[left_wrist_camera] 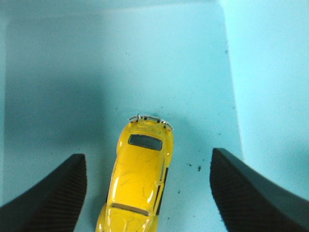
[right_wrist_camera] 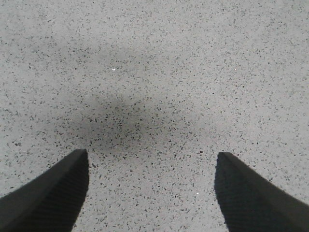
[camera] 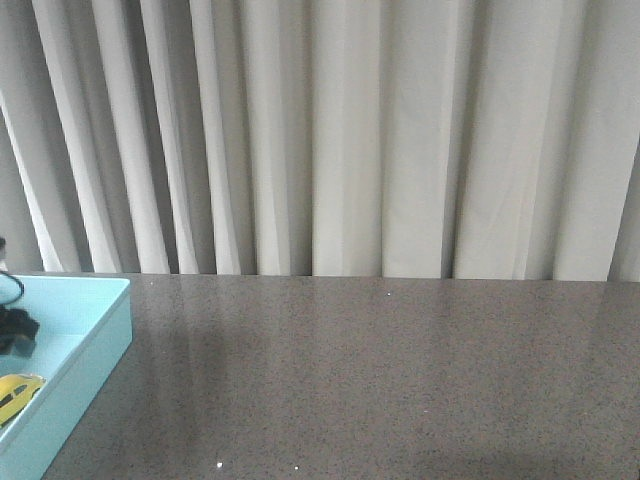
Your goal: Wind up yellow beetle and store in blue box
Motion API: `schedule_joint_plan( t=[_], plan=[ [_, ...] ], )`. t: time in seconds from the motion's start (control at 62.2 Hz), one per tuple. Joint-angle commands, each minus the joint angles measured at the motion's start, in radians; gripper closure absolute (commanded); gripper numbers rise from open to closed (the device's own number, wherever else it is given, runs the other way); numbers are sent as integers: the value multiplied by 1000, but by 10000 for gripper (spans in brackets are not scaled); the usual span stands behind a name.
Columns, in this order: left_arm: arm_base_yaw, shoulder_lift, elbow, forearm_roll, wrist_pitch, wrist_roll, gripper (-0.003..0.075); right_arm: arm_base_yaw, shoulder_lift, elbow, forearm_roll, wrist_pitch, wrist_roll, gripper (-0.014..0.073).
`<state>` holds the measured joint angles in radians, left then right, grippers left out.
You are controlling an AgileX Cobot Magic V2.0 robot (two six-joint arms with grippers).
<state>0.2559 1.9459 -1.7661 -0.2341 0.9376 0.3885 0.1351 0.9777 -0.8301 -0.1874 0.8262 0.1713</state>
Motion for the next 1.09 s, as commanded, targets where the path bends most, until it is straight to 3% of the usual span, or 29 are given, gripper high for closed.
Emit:
schedule_joint_plan(
  t=[0.0,0.209,0.482,0.82,1.077],
  plan=[
    [0,-136,-30,-59,-24,-8,197,1,-15,-25,-19,-46,2,67],
    [-29,-263,-30,-132,44,18,197,1,-15,-25,-19,-46,2,67],
    [-195,-416,17,-128,73,16,197,1,-15,-25,-19,-46,2,67],
    [-259,-677,450,-125,-92,-18,197,1,-15,-25,-19,-46,2,67],
    [-256,-912,782,136,-183,-216,197,1,-15,-25,-19,-46,2,67]
  ],
)
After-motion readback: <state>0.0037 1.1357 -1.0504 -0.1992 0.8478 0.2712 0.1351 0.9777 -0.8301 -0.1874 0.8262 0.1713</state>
